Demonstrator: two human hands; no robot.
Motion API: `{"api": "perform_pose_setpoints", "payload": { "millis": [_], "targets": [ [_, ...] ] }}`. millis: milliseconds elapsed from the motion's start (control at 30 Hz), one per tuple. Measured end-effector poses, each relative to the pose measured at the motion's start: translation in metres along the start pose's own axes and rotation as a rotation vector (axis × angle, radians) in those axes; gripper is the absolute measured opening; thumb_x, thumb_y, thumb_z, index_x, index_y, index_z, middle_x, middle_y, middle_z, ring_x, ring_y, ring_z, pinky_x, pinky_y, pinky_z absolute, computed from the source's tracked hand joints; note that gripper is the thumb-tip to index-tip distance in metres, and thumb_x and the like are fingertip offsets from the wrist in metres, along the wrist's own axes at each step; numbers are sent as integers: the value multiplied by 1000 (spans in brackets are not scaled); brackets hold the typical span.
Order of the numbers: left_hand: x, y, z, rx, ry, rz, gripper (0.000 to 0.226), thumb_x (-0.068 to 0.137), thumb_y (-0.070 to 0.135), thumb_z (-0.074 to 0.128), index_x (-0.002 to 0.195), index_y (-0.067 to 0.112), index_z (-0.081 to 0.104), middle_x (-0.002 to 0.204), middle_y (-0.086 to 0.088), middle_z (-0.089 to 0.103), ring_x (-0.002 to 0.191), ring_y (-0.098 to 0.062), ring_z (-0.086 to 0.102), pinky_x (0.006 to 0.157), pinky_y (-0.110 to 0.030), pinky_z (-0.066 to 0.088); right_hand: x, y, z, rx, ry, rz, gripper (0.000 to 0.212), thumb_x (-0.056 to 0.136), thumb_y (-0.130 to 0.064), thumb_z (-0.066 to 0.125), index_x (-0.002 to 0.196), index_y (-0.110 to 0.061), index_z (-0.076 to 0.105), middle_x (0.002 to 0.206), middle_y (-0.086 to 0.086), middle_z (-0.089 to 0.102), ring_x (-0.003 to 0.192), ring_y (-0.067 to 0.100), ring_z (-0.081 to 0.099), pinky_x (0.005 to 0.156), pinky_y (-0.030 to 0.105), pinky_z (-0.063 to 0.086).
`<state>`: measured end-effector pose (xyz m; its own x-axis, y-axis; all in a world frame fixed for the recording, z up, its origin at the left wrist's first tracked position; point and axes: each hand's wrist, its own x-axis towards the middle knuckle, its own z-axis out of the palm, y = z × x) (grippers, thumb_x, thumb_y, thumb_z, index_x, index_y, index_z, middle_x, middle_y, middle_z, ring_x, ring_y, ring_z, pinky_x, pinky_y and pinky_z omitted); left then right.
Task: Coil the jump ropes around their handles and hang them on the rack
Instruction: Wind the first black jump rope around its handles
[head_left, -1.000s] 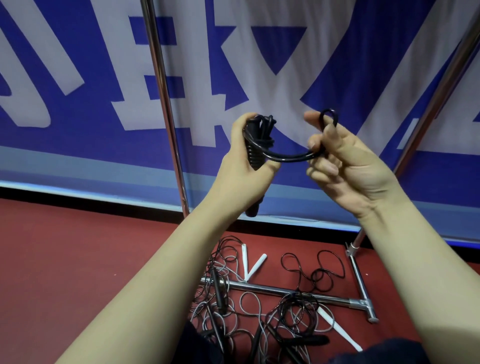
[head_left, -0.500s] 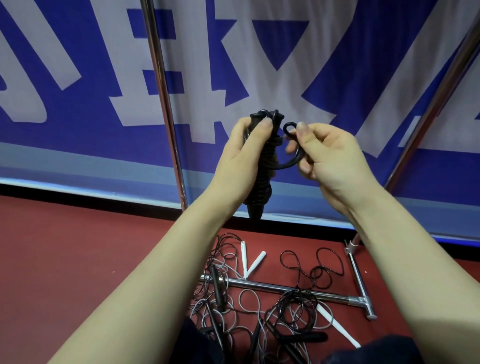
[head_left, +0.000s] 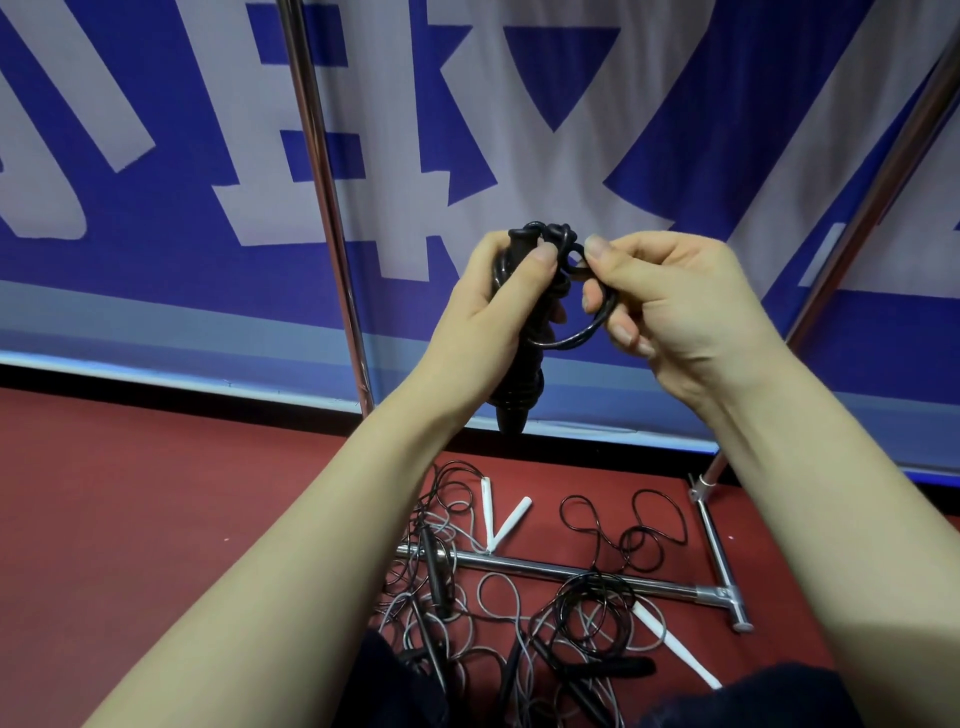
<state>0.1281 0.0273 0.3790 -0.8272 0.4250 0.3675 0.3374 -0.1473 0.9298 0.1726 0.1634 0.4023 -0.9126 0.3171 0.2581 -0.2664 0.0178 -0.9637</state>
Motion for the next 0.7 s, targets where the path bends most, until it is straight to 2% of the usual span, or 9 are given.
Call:
{"api": "perform_pose_setpoints", "payload": {
  "millis": [100,200,300,400,500,567,700],
  "targets": [
    [0,-2,-1,27,-12,5,7,102,27,51,97,24,55,84,2,62,74,-11,59,68,-22,50,0,2,0,-56,40,-27,29,96,-11,59,68,-3,60,51,3,57,31,8,37,34,15,24],
    [2,-2,0,-6,6,21,8,102,25,49,99,23,55,85,7,63,78,-11,59,71,-22,51,-2,4,1,-98,31,-86,27,98,-12,57,72,-3,61,52,2,58,33,9,39,36,16,27],
    [3,-3,4,-16,8,2,12,102,31,49,99,23,56,85,5,62,75,-13,57,69,-25,48,-2,6,0,-178,22,-158,24,99,-12,56,76,-6,62,52,1,58,34,9,41,38,17,32],
    [2,-6,5,-46,-45,-59,11,102,34,49,98,25,54,80,4,58,75,-18,53,70,-36,45,-3,9,0,-334,60,-232,25,98,-13,57,74,-15,62,55,0,59,37,4,46,44,19,37],
    [1,-10,3,-66,-89,-88,12,98,36,53,100,25,53,86,-2,57,77,-17,54,71,-37,45,-6,14,3,-515,120,-304,25,98,-16,57,73,-12,62,55,0,60,40,4,50,47,21,39],
    [1,-12,3,-82,-96,-64,13,96,35,53,101,23,53,87,-2,58,79,-16,55,74,-34,46,-6,14,4,-462,115,-255,28,98,-16,56,72,-8,60,53,-1,60,38,7,47,44,22,39],
    [-1,-11,3,-110,-50,15,8,100,23,53,102,16,51,77,6,59,73,-15,52,73,-32,44,-2,7,4,-119,-14,-53,28,98,-20,58,75,-3,59,58,2,62,37,12,44,36,21,34]
  ]
}}
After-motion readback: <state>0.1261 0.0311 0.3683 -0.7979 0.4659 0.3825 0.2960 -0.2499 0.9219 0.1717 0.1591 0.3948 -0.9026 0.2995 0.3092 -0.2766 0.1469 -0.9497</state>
